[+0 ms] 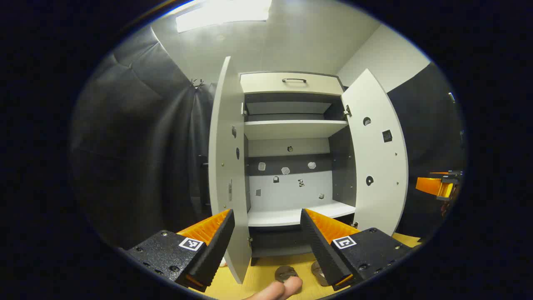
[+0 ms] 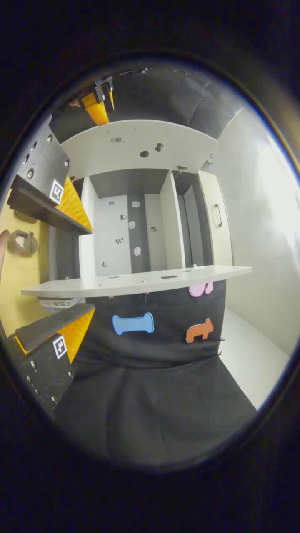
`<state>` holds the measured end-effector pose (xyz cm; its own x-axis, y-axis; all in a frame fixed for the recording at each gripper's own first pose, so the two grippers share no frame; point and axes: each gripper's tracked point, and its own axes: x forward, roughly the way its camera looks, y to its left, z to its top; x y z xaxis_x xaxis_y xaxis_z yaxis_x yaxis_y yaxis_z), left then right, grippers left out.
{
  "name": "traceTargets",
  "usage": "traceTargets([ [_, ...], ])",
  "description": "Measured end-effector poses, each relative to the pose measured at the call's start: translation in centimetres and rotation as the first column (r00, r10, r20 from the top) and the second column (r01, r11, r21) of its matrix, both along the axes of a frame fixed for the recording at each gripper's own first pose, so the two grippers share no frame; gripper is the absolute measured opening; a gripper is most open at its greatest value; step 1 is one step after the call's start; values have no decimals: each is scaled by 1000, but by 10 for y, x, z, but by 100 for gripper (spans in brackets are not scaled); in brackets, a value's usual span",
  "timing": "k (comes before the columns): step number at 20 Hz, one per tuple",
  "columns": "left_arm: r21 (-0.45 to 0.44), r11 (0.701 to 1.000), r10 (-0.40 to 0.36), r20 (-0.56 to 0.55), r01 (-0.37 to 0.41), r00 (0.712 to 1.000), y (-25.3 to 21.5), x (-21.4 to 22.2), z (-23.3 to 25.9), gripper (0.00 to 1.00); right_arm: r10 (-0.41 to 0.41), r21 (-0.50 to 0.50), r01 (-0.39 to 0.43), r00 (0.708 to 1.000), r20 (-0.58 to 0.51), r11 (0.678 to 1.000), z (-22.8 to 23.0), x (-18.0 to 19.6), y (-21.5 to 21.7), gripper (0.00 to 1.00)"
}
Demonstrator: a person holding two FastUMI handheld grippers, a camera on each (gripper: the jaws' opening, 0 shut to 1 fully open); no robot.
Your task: Grab one shoe with the right hand and put it into the shoe cabinet, grab the other shoe with the left hand and put it into the shoe cabinet; then close the right door with the right hand and the left door with the left hand.
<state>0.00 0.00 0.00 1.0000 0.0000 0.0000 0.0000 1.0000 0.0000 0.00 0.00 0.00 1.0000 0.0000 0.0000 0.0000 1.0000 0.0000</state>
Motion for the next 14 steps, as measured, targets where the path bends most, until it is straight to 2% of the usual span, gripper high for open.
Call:
traceTargets([
  [6,-12,1000,-3,3,3,1000,12,-1,3,99,16,2,-16,1000,21,1000,18,-8,22,98],
  [8,-31,999,-23,14,23,1000,10,1,8,97,19,4,-19,999,26,1000,20,-10,24,98],
  [9,-44,998,-34,6,34,999,7,1,8,99,29,2,-29,999,27,1000,21,-11,27,98],
  [14,-56,996,-68,-17,67,998,2,1,-2,97,33,-59,-30,999,42,998,21,-15,29,98],
])
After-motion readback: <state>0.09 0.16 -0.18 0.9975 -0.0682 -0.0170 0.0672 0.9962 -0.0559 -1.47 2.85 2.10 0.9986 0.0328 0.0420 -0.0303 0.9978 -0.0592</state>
